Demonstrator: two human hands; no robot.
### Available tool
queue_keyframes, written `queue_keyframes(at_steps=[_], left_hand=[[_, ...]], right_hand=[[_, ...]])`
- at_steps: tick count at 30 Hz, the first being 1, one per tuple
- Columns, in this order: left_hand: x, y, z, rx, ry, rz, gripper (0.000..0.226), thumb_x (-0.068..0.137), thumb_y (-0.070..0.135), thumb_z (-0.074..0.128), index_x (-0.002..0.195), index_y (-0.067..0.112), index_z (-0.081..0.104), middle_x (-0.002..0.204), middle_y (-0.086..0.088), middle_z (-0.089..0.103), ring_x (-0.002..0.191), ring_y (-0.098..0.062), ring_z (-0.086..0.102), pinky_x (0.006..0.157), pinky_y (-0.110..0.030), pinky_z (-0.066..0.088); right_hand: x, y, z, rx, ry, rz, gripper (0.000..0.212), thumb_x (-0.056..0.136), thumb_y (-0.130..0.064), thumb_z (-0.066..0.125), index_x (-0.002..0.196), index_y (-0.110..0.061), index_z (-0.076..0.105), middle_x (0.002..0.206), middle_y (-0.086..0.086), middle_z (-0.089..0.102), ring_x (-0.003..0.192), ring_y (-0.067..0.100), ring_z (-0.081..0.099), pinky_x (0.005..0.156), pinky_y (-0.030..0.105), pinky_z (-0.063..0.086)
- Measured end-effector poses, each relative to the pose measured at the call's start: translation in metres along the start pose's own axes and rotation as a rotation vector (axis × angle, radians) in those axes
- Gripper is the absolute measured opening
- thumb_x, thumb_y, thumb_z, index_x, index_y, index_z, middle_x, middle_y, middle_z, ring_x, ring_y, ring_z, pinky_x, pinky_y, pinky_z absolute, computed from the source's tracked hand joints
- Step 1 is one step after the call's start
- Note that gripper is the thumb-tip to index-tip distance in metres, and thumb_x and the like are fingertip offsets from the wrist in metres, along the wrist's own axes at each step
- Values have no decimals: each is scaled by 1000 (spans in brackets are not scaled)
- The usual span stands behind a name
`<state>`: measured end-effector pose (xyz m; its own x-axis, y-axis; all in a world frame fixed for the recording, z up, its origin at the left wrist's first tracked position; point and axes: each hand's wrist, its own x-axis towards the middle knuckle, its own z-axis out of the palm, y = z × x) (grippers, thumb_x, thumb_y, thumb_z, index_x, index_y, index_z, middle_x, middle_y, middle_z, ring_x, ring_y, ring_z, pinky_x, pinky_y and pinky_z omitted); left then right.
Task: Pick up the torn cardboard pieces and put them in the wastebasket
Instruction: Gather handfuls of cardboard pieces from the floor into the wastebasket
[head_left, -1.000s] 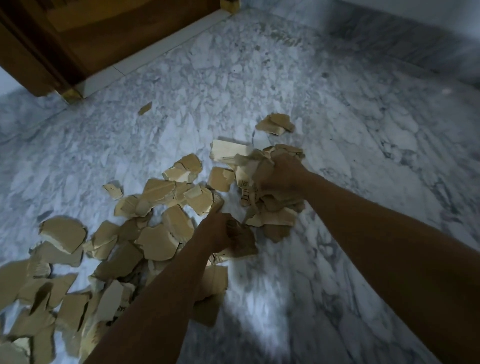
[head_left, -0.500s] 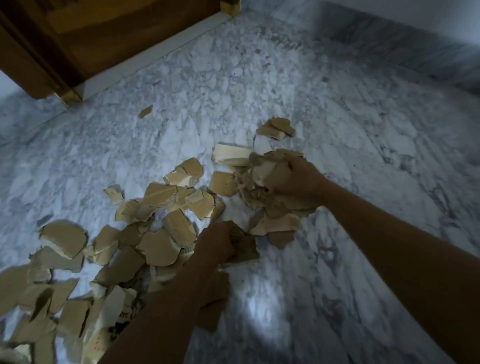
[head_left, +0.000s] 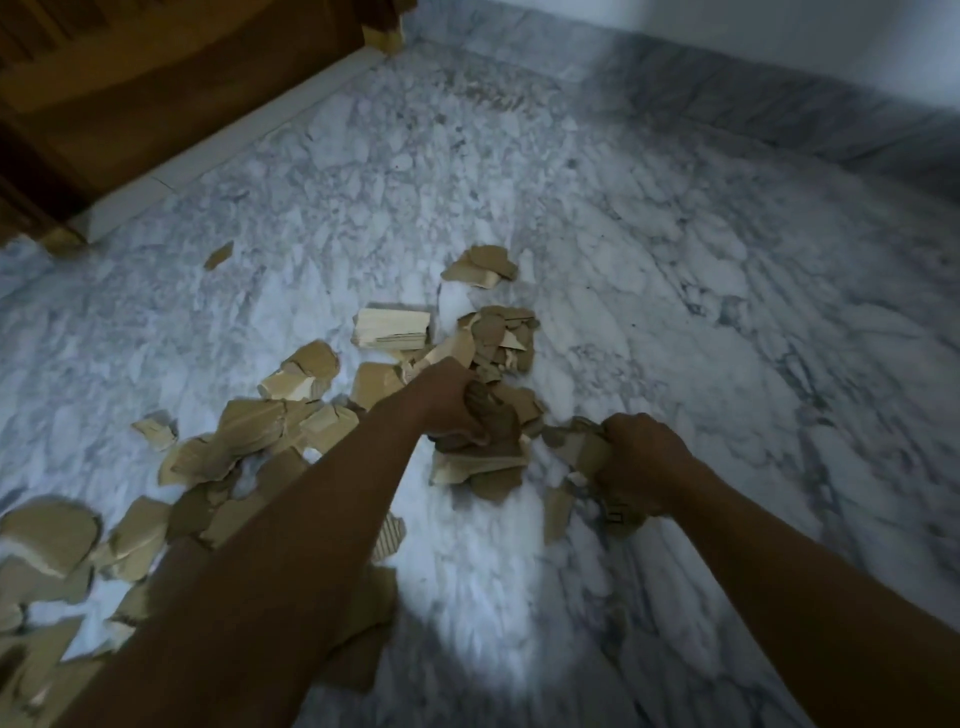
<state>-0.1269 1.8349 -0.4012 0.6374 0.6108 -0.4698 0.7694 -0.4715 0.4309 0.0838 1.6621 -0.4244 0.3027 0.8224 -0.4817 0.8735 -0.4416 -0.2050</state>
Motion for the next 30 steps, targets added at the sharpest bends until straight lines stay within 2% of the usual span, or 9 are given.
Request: queue_keyframes(at_steps=[3,6,13,20,22,23,25,27,30], left_hand=[[19,3,24,227,20,-39,73,59,45,87,120,15,59,122,-11,52,110,-33,56,88,-41,52],[14,0,44,180,56,-79,95,68,35,85,149,18,36,145,-16,38,129,-37,44,103,-41,42],[-25,5,56,-162,283,-50,78,68,15,84,138,12,51,122,-12,65,114,-30,58,84,-28,43],[-74,-49,40,-153,213,-98,28,68,38,75,76,16,60,67,0,60,64,-19,60,54,-25,38],[-90,-69,52,-159,273,-96,26,77,33,76,84,16,58,67,0,53,61,-12,50,55,-26,35],[-95,-79,61,-208,301,-90,31,81,28,77,103,15,60,69,0,54,62,-10,49,58,-27,37],[-98,-98,82,-350,306,-97,81,84,25,76,149,11,30,85,-1,63,75,-11,59,67,-23,47],[-95,-115,100,-369,312,-80,90,83,46,73,152,18,22,106,0,67,91,-14,66,77,-29,56],[-89,-125,111,-232,363,-50,64,82,59,64,126,17,43,108,-5,65,96,-22,66,76,-44,56]], right_hand=[[-7,9,13,98,82,-9,15,83,-26,64,88,-13,59,96,10,65,87,29,65,64,27,44],[-14,11,21,122,144,2,12,86,-21,62,84,-9,61,93,9,65,88,27,64,62,27,42],[-18,7,13,149,33,30,22,84,-27,68,97,-11,61,104,9,64,95,26,65,69,28,47],[9,-27,-66,519,-153,55,84,60,-42,93,127,-9,53,115,5,56,96,24,56,78,35,51],[21,-59,-69,481,-153,-16,74,63,-40,91,122,-10,59,114,7,60,96,24,59,79,34,52],[27,-75,-63,439,-143,-47,67,66,-40,88,120,-11,61,114,9,62,97,24,60,80,34,53],[40,-103,-41,350,-131,-66,78,62,-54,80,127,-16,60,125,9,61,111,27,60,91,37,52],[55,-118,-10,341,-118,-41,100,48,-68,71,137,-26,51,136,5,56,123,30,54,104,46,45],[62,-119,19,286,-82,11,84,60,-70,68,133,-32,53,133,1,55,131,30,48,116,62,19]])
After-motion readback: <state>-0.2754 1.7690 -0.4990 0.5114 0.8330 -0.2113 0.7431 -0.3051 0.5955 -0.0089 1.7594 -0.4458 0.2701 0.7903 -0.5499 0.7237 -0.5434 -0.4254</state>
